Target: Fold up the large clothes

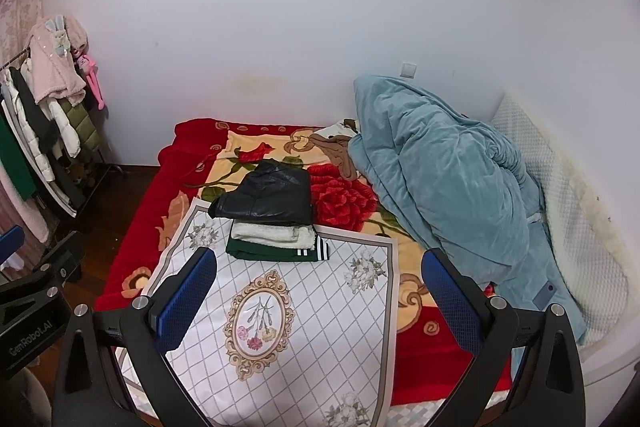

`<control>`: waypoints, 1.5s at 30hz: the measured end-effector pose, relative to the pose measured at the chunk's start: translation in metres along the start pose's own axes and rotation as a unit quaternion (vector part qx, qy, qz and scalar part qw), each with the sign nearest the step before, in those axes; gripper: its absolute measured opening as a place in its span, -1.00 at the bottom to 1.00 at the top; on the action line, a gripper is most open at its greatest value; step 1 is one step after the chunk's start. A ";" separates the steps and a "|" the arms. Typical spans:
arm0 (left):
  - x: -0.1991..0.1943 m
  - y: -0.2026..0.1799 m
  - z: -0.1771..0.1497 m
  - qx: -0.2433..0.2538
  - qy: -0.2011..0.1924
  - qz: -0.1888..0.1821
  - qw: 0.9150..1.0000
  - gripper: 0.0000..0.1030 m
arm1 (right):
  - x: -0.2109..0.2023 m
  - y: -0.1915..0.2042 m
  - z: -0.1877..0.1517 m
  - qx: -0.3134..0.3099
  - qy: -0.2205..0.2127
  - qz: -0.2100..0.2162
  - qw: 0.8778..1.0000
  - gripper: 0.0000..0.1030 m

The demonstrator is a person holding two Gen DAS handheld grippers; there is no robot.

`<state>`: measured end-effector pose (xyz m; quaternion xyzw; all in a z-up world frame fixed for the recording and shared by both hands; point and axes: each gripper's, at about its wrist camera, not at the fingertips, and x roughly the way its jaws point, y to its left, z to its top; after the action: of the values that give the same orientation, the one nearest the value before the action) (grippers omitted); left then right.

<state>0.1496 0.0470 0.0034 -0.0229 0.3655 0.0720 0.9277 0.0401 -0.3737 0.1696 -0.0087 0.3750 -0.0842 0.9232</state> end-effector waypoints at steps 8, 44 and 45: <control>-0.001 -0.001 -0.001 0.000 0.002 -0.003 1.000 0.95 | -0.003 -0.001 -0.003 0.003 0.001 -0.002 1.000 1.00; -0.013 -0.006 -0.005 0.006 -0.004 -0.008 1.000 0.95 | -0.009 -0.005 -0.020 0.010 -0.001 -0.005 1.000 1.00; -0.012 -0.006 -0.005 0.006 -0.004 -0.008 1.000 0.95 | -0.010 -0.006 -0.019 0.010 -0.001 -0.006 1.000 1.00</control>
<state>0.1385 0.0395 0.0078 -0.0198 0.3621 0.0620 0.9299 0.0190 -0.3768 0.1634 -0.0013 0.3734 -0.0935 0.9230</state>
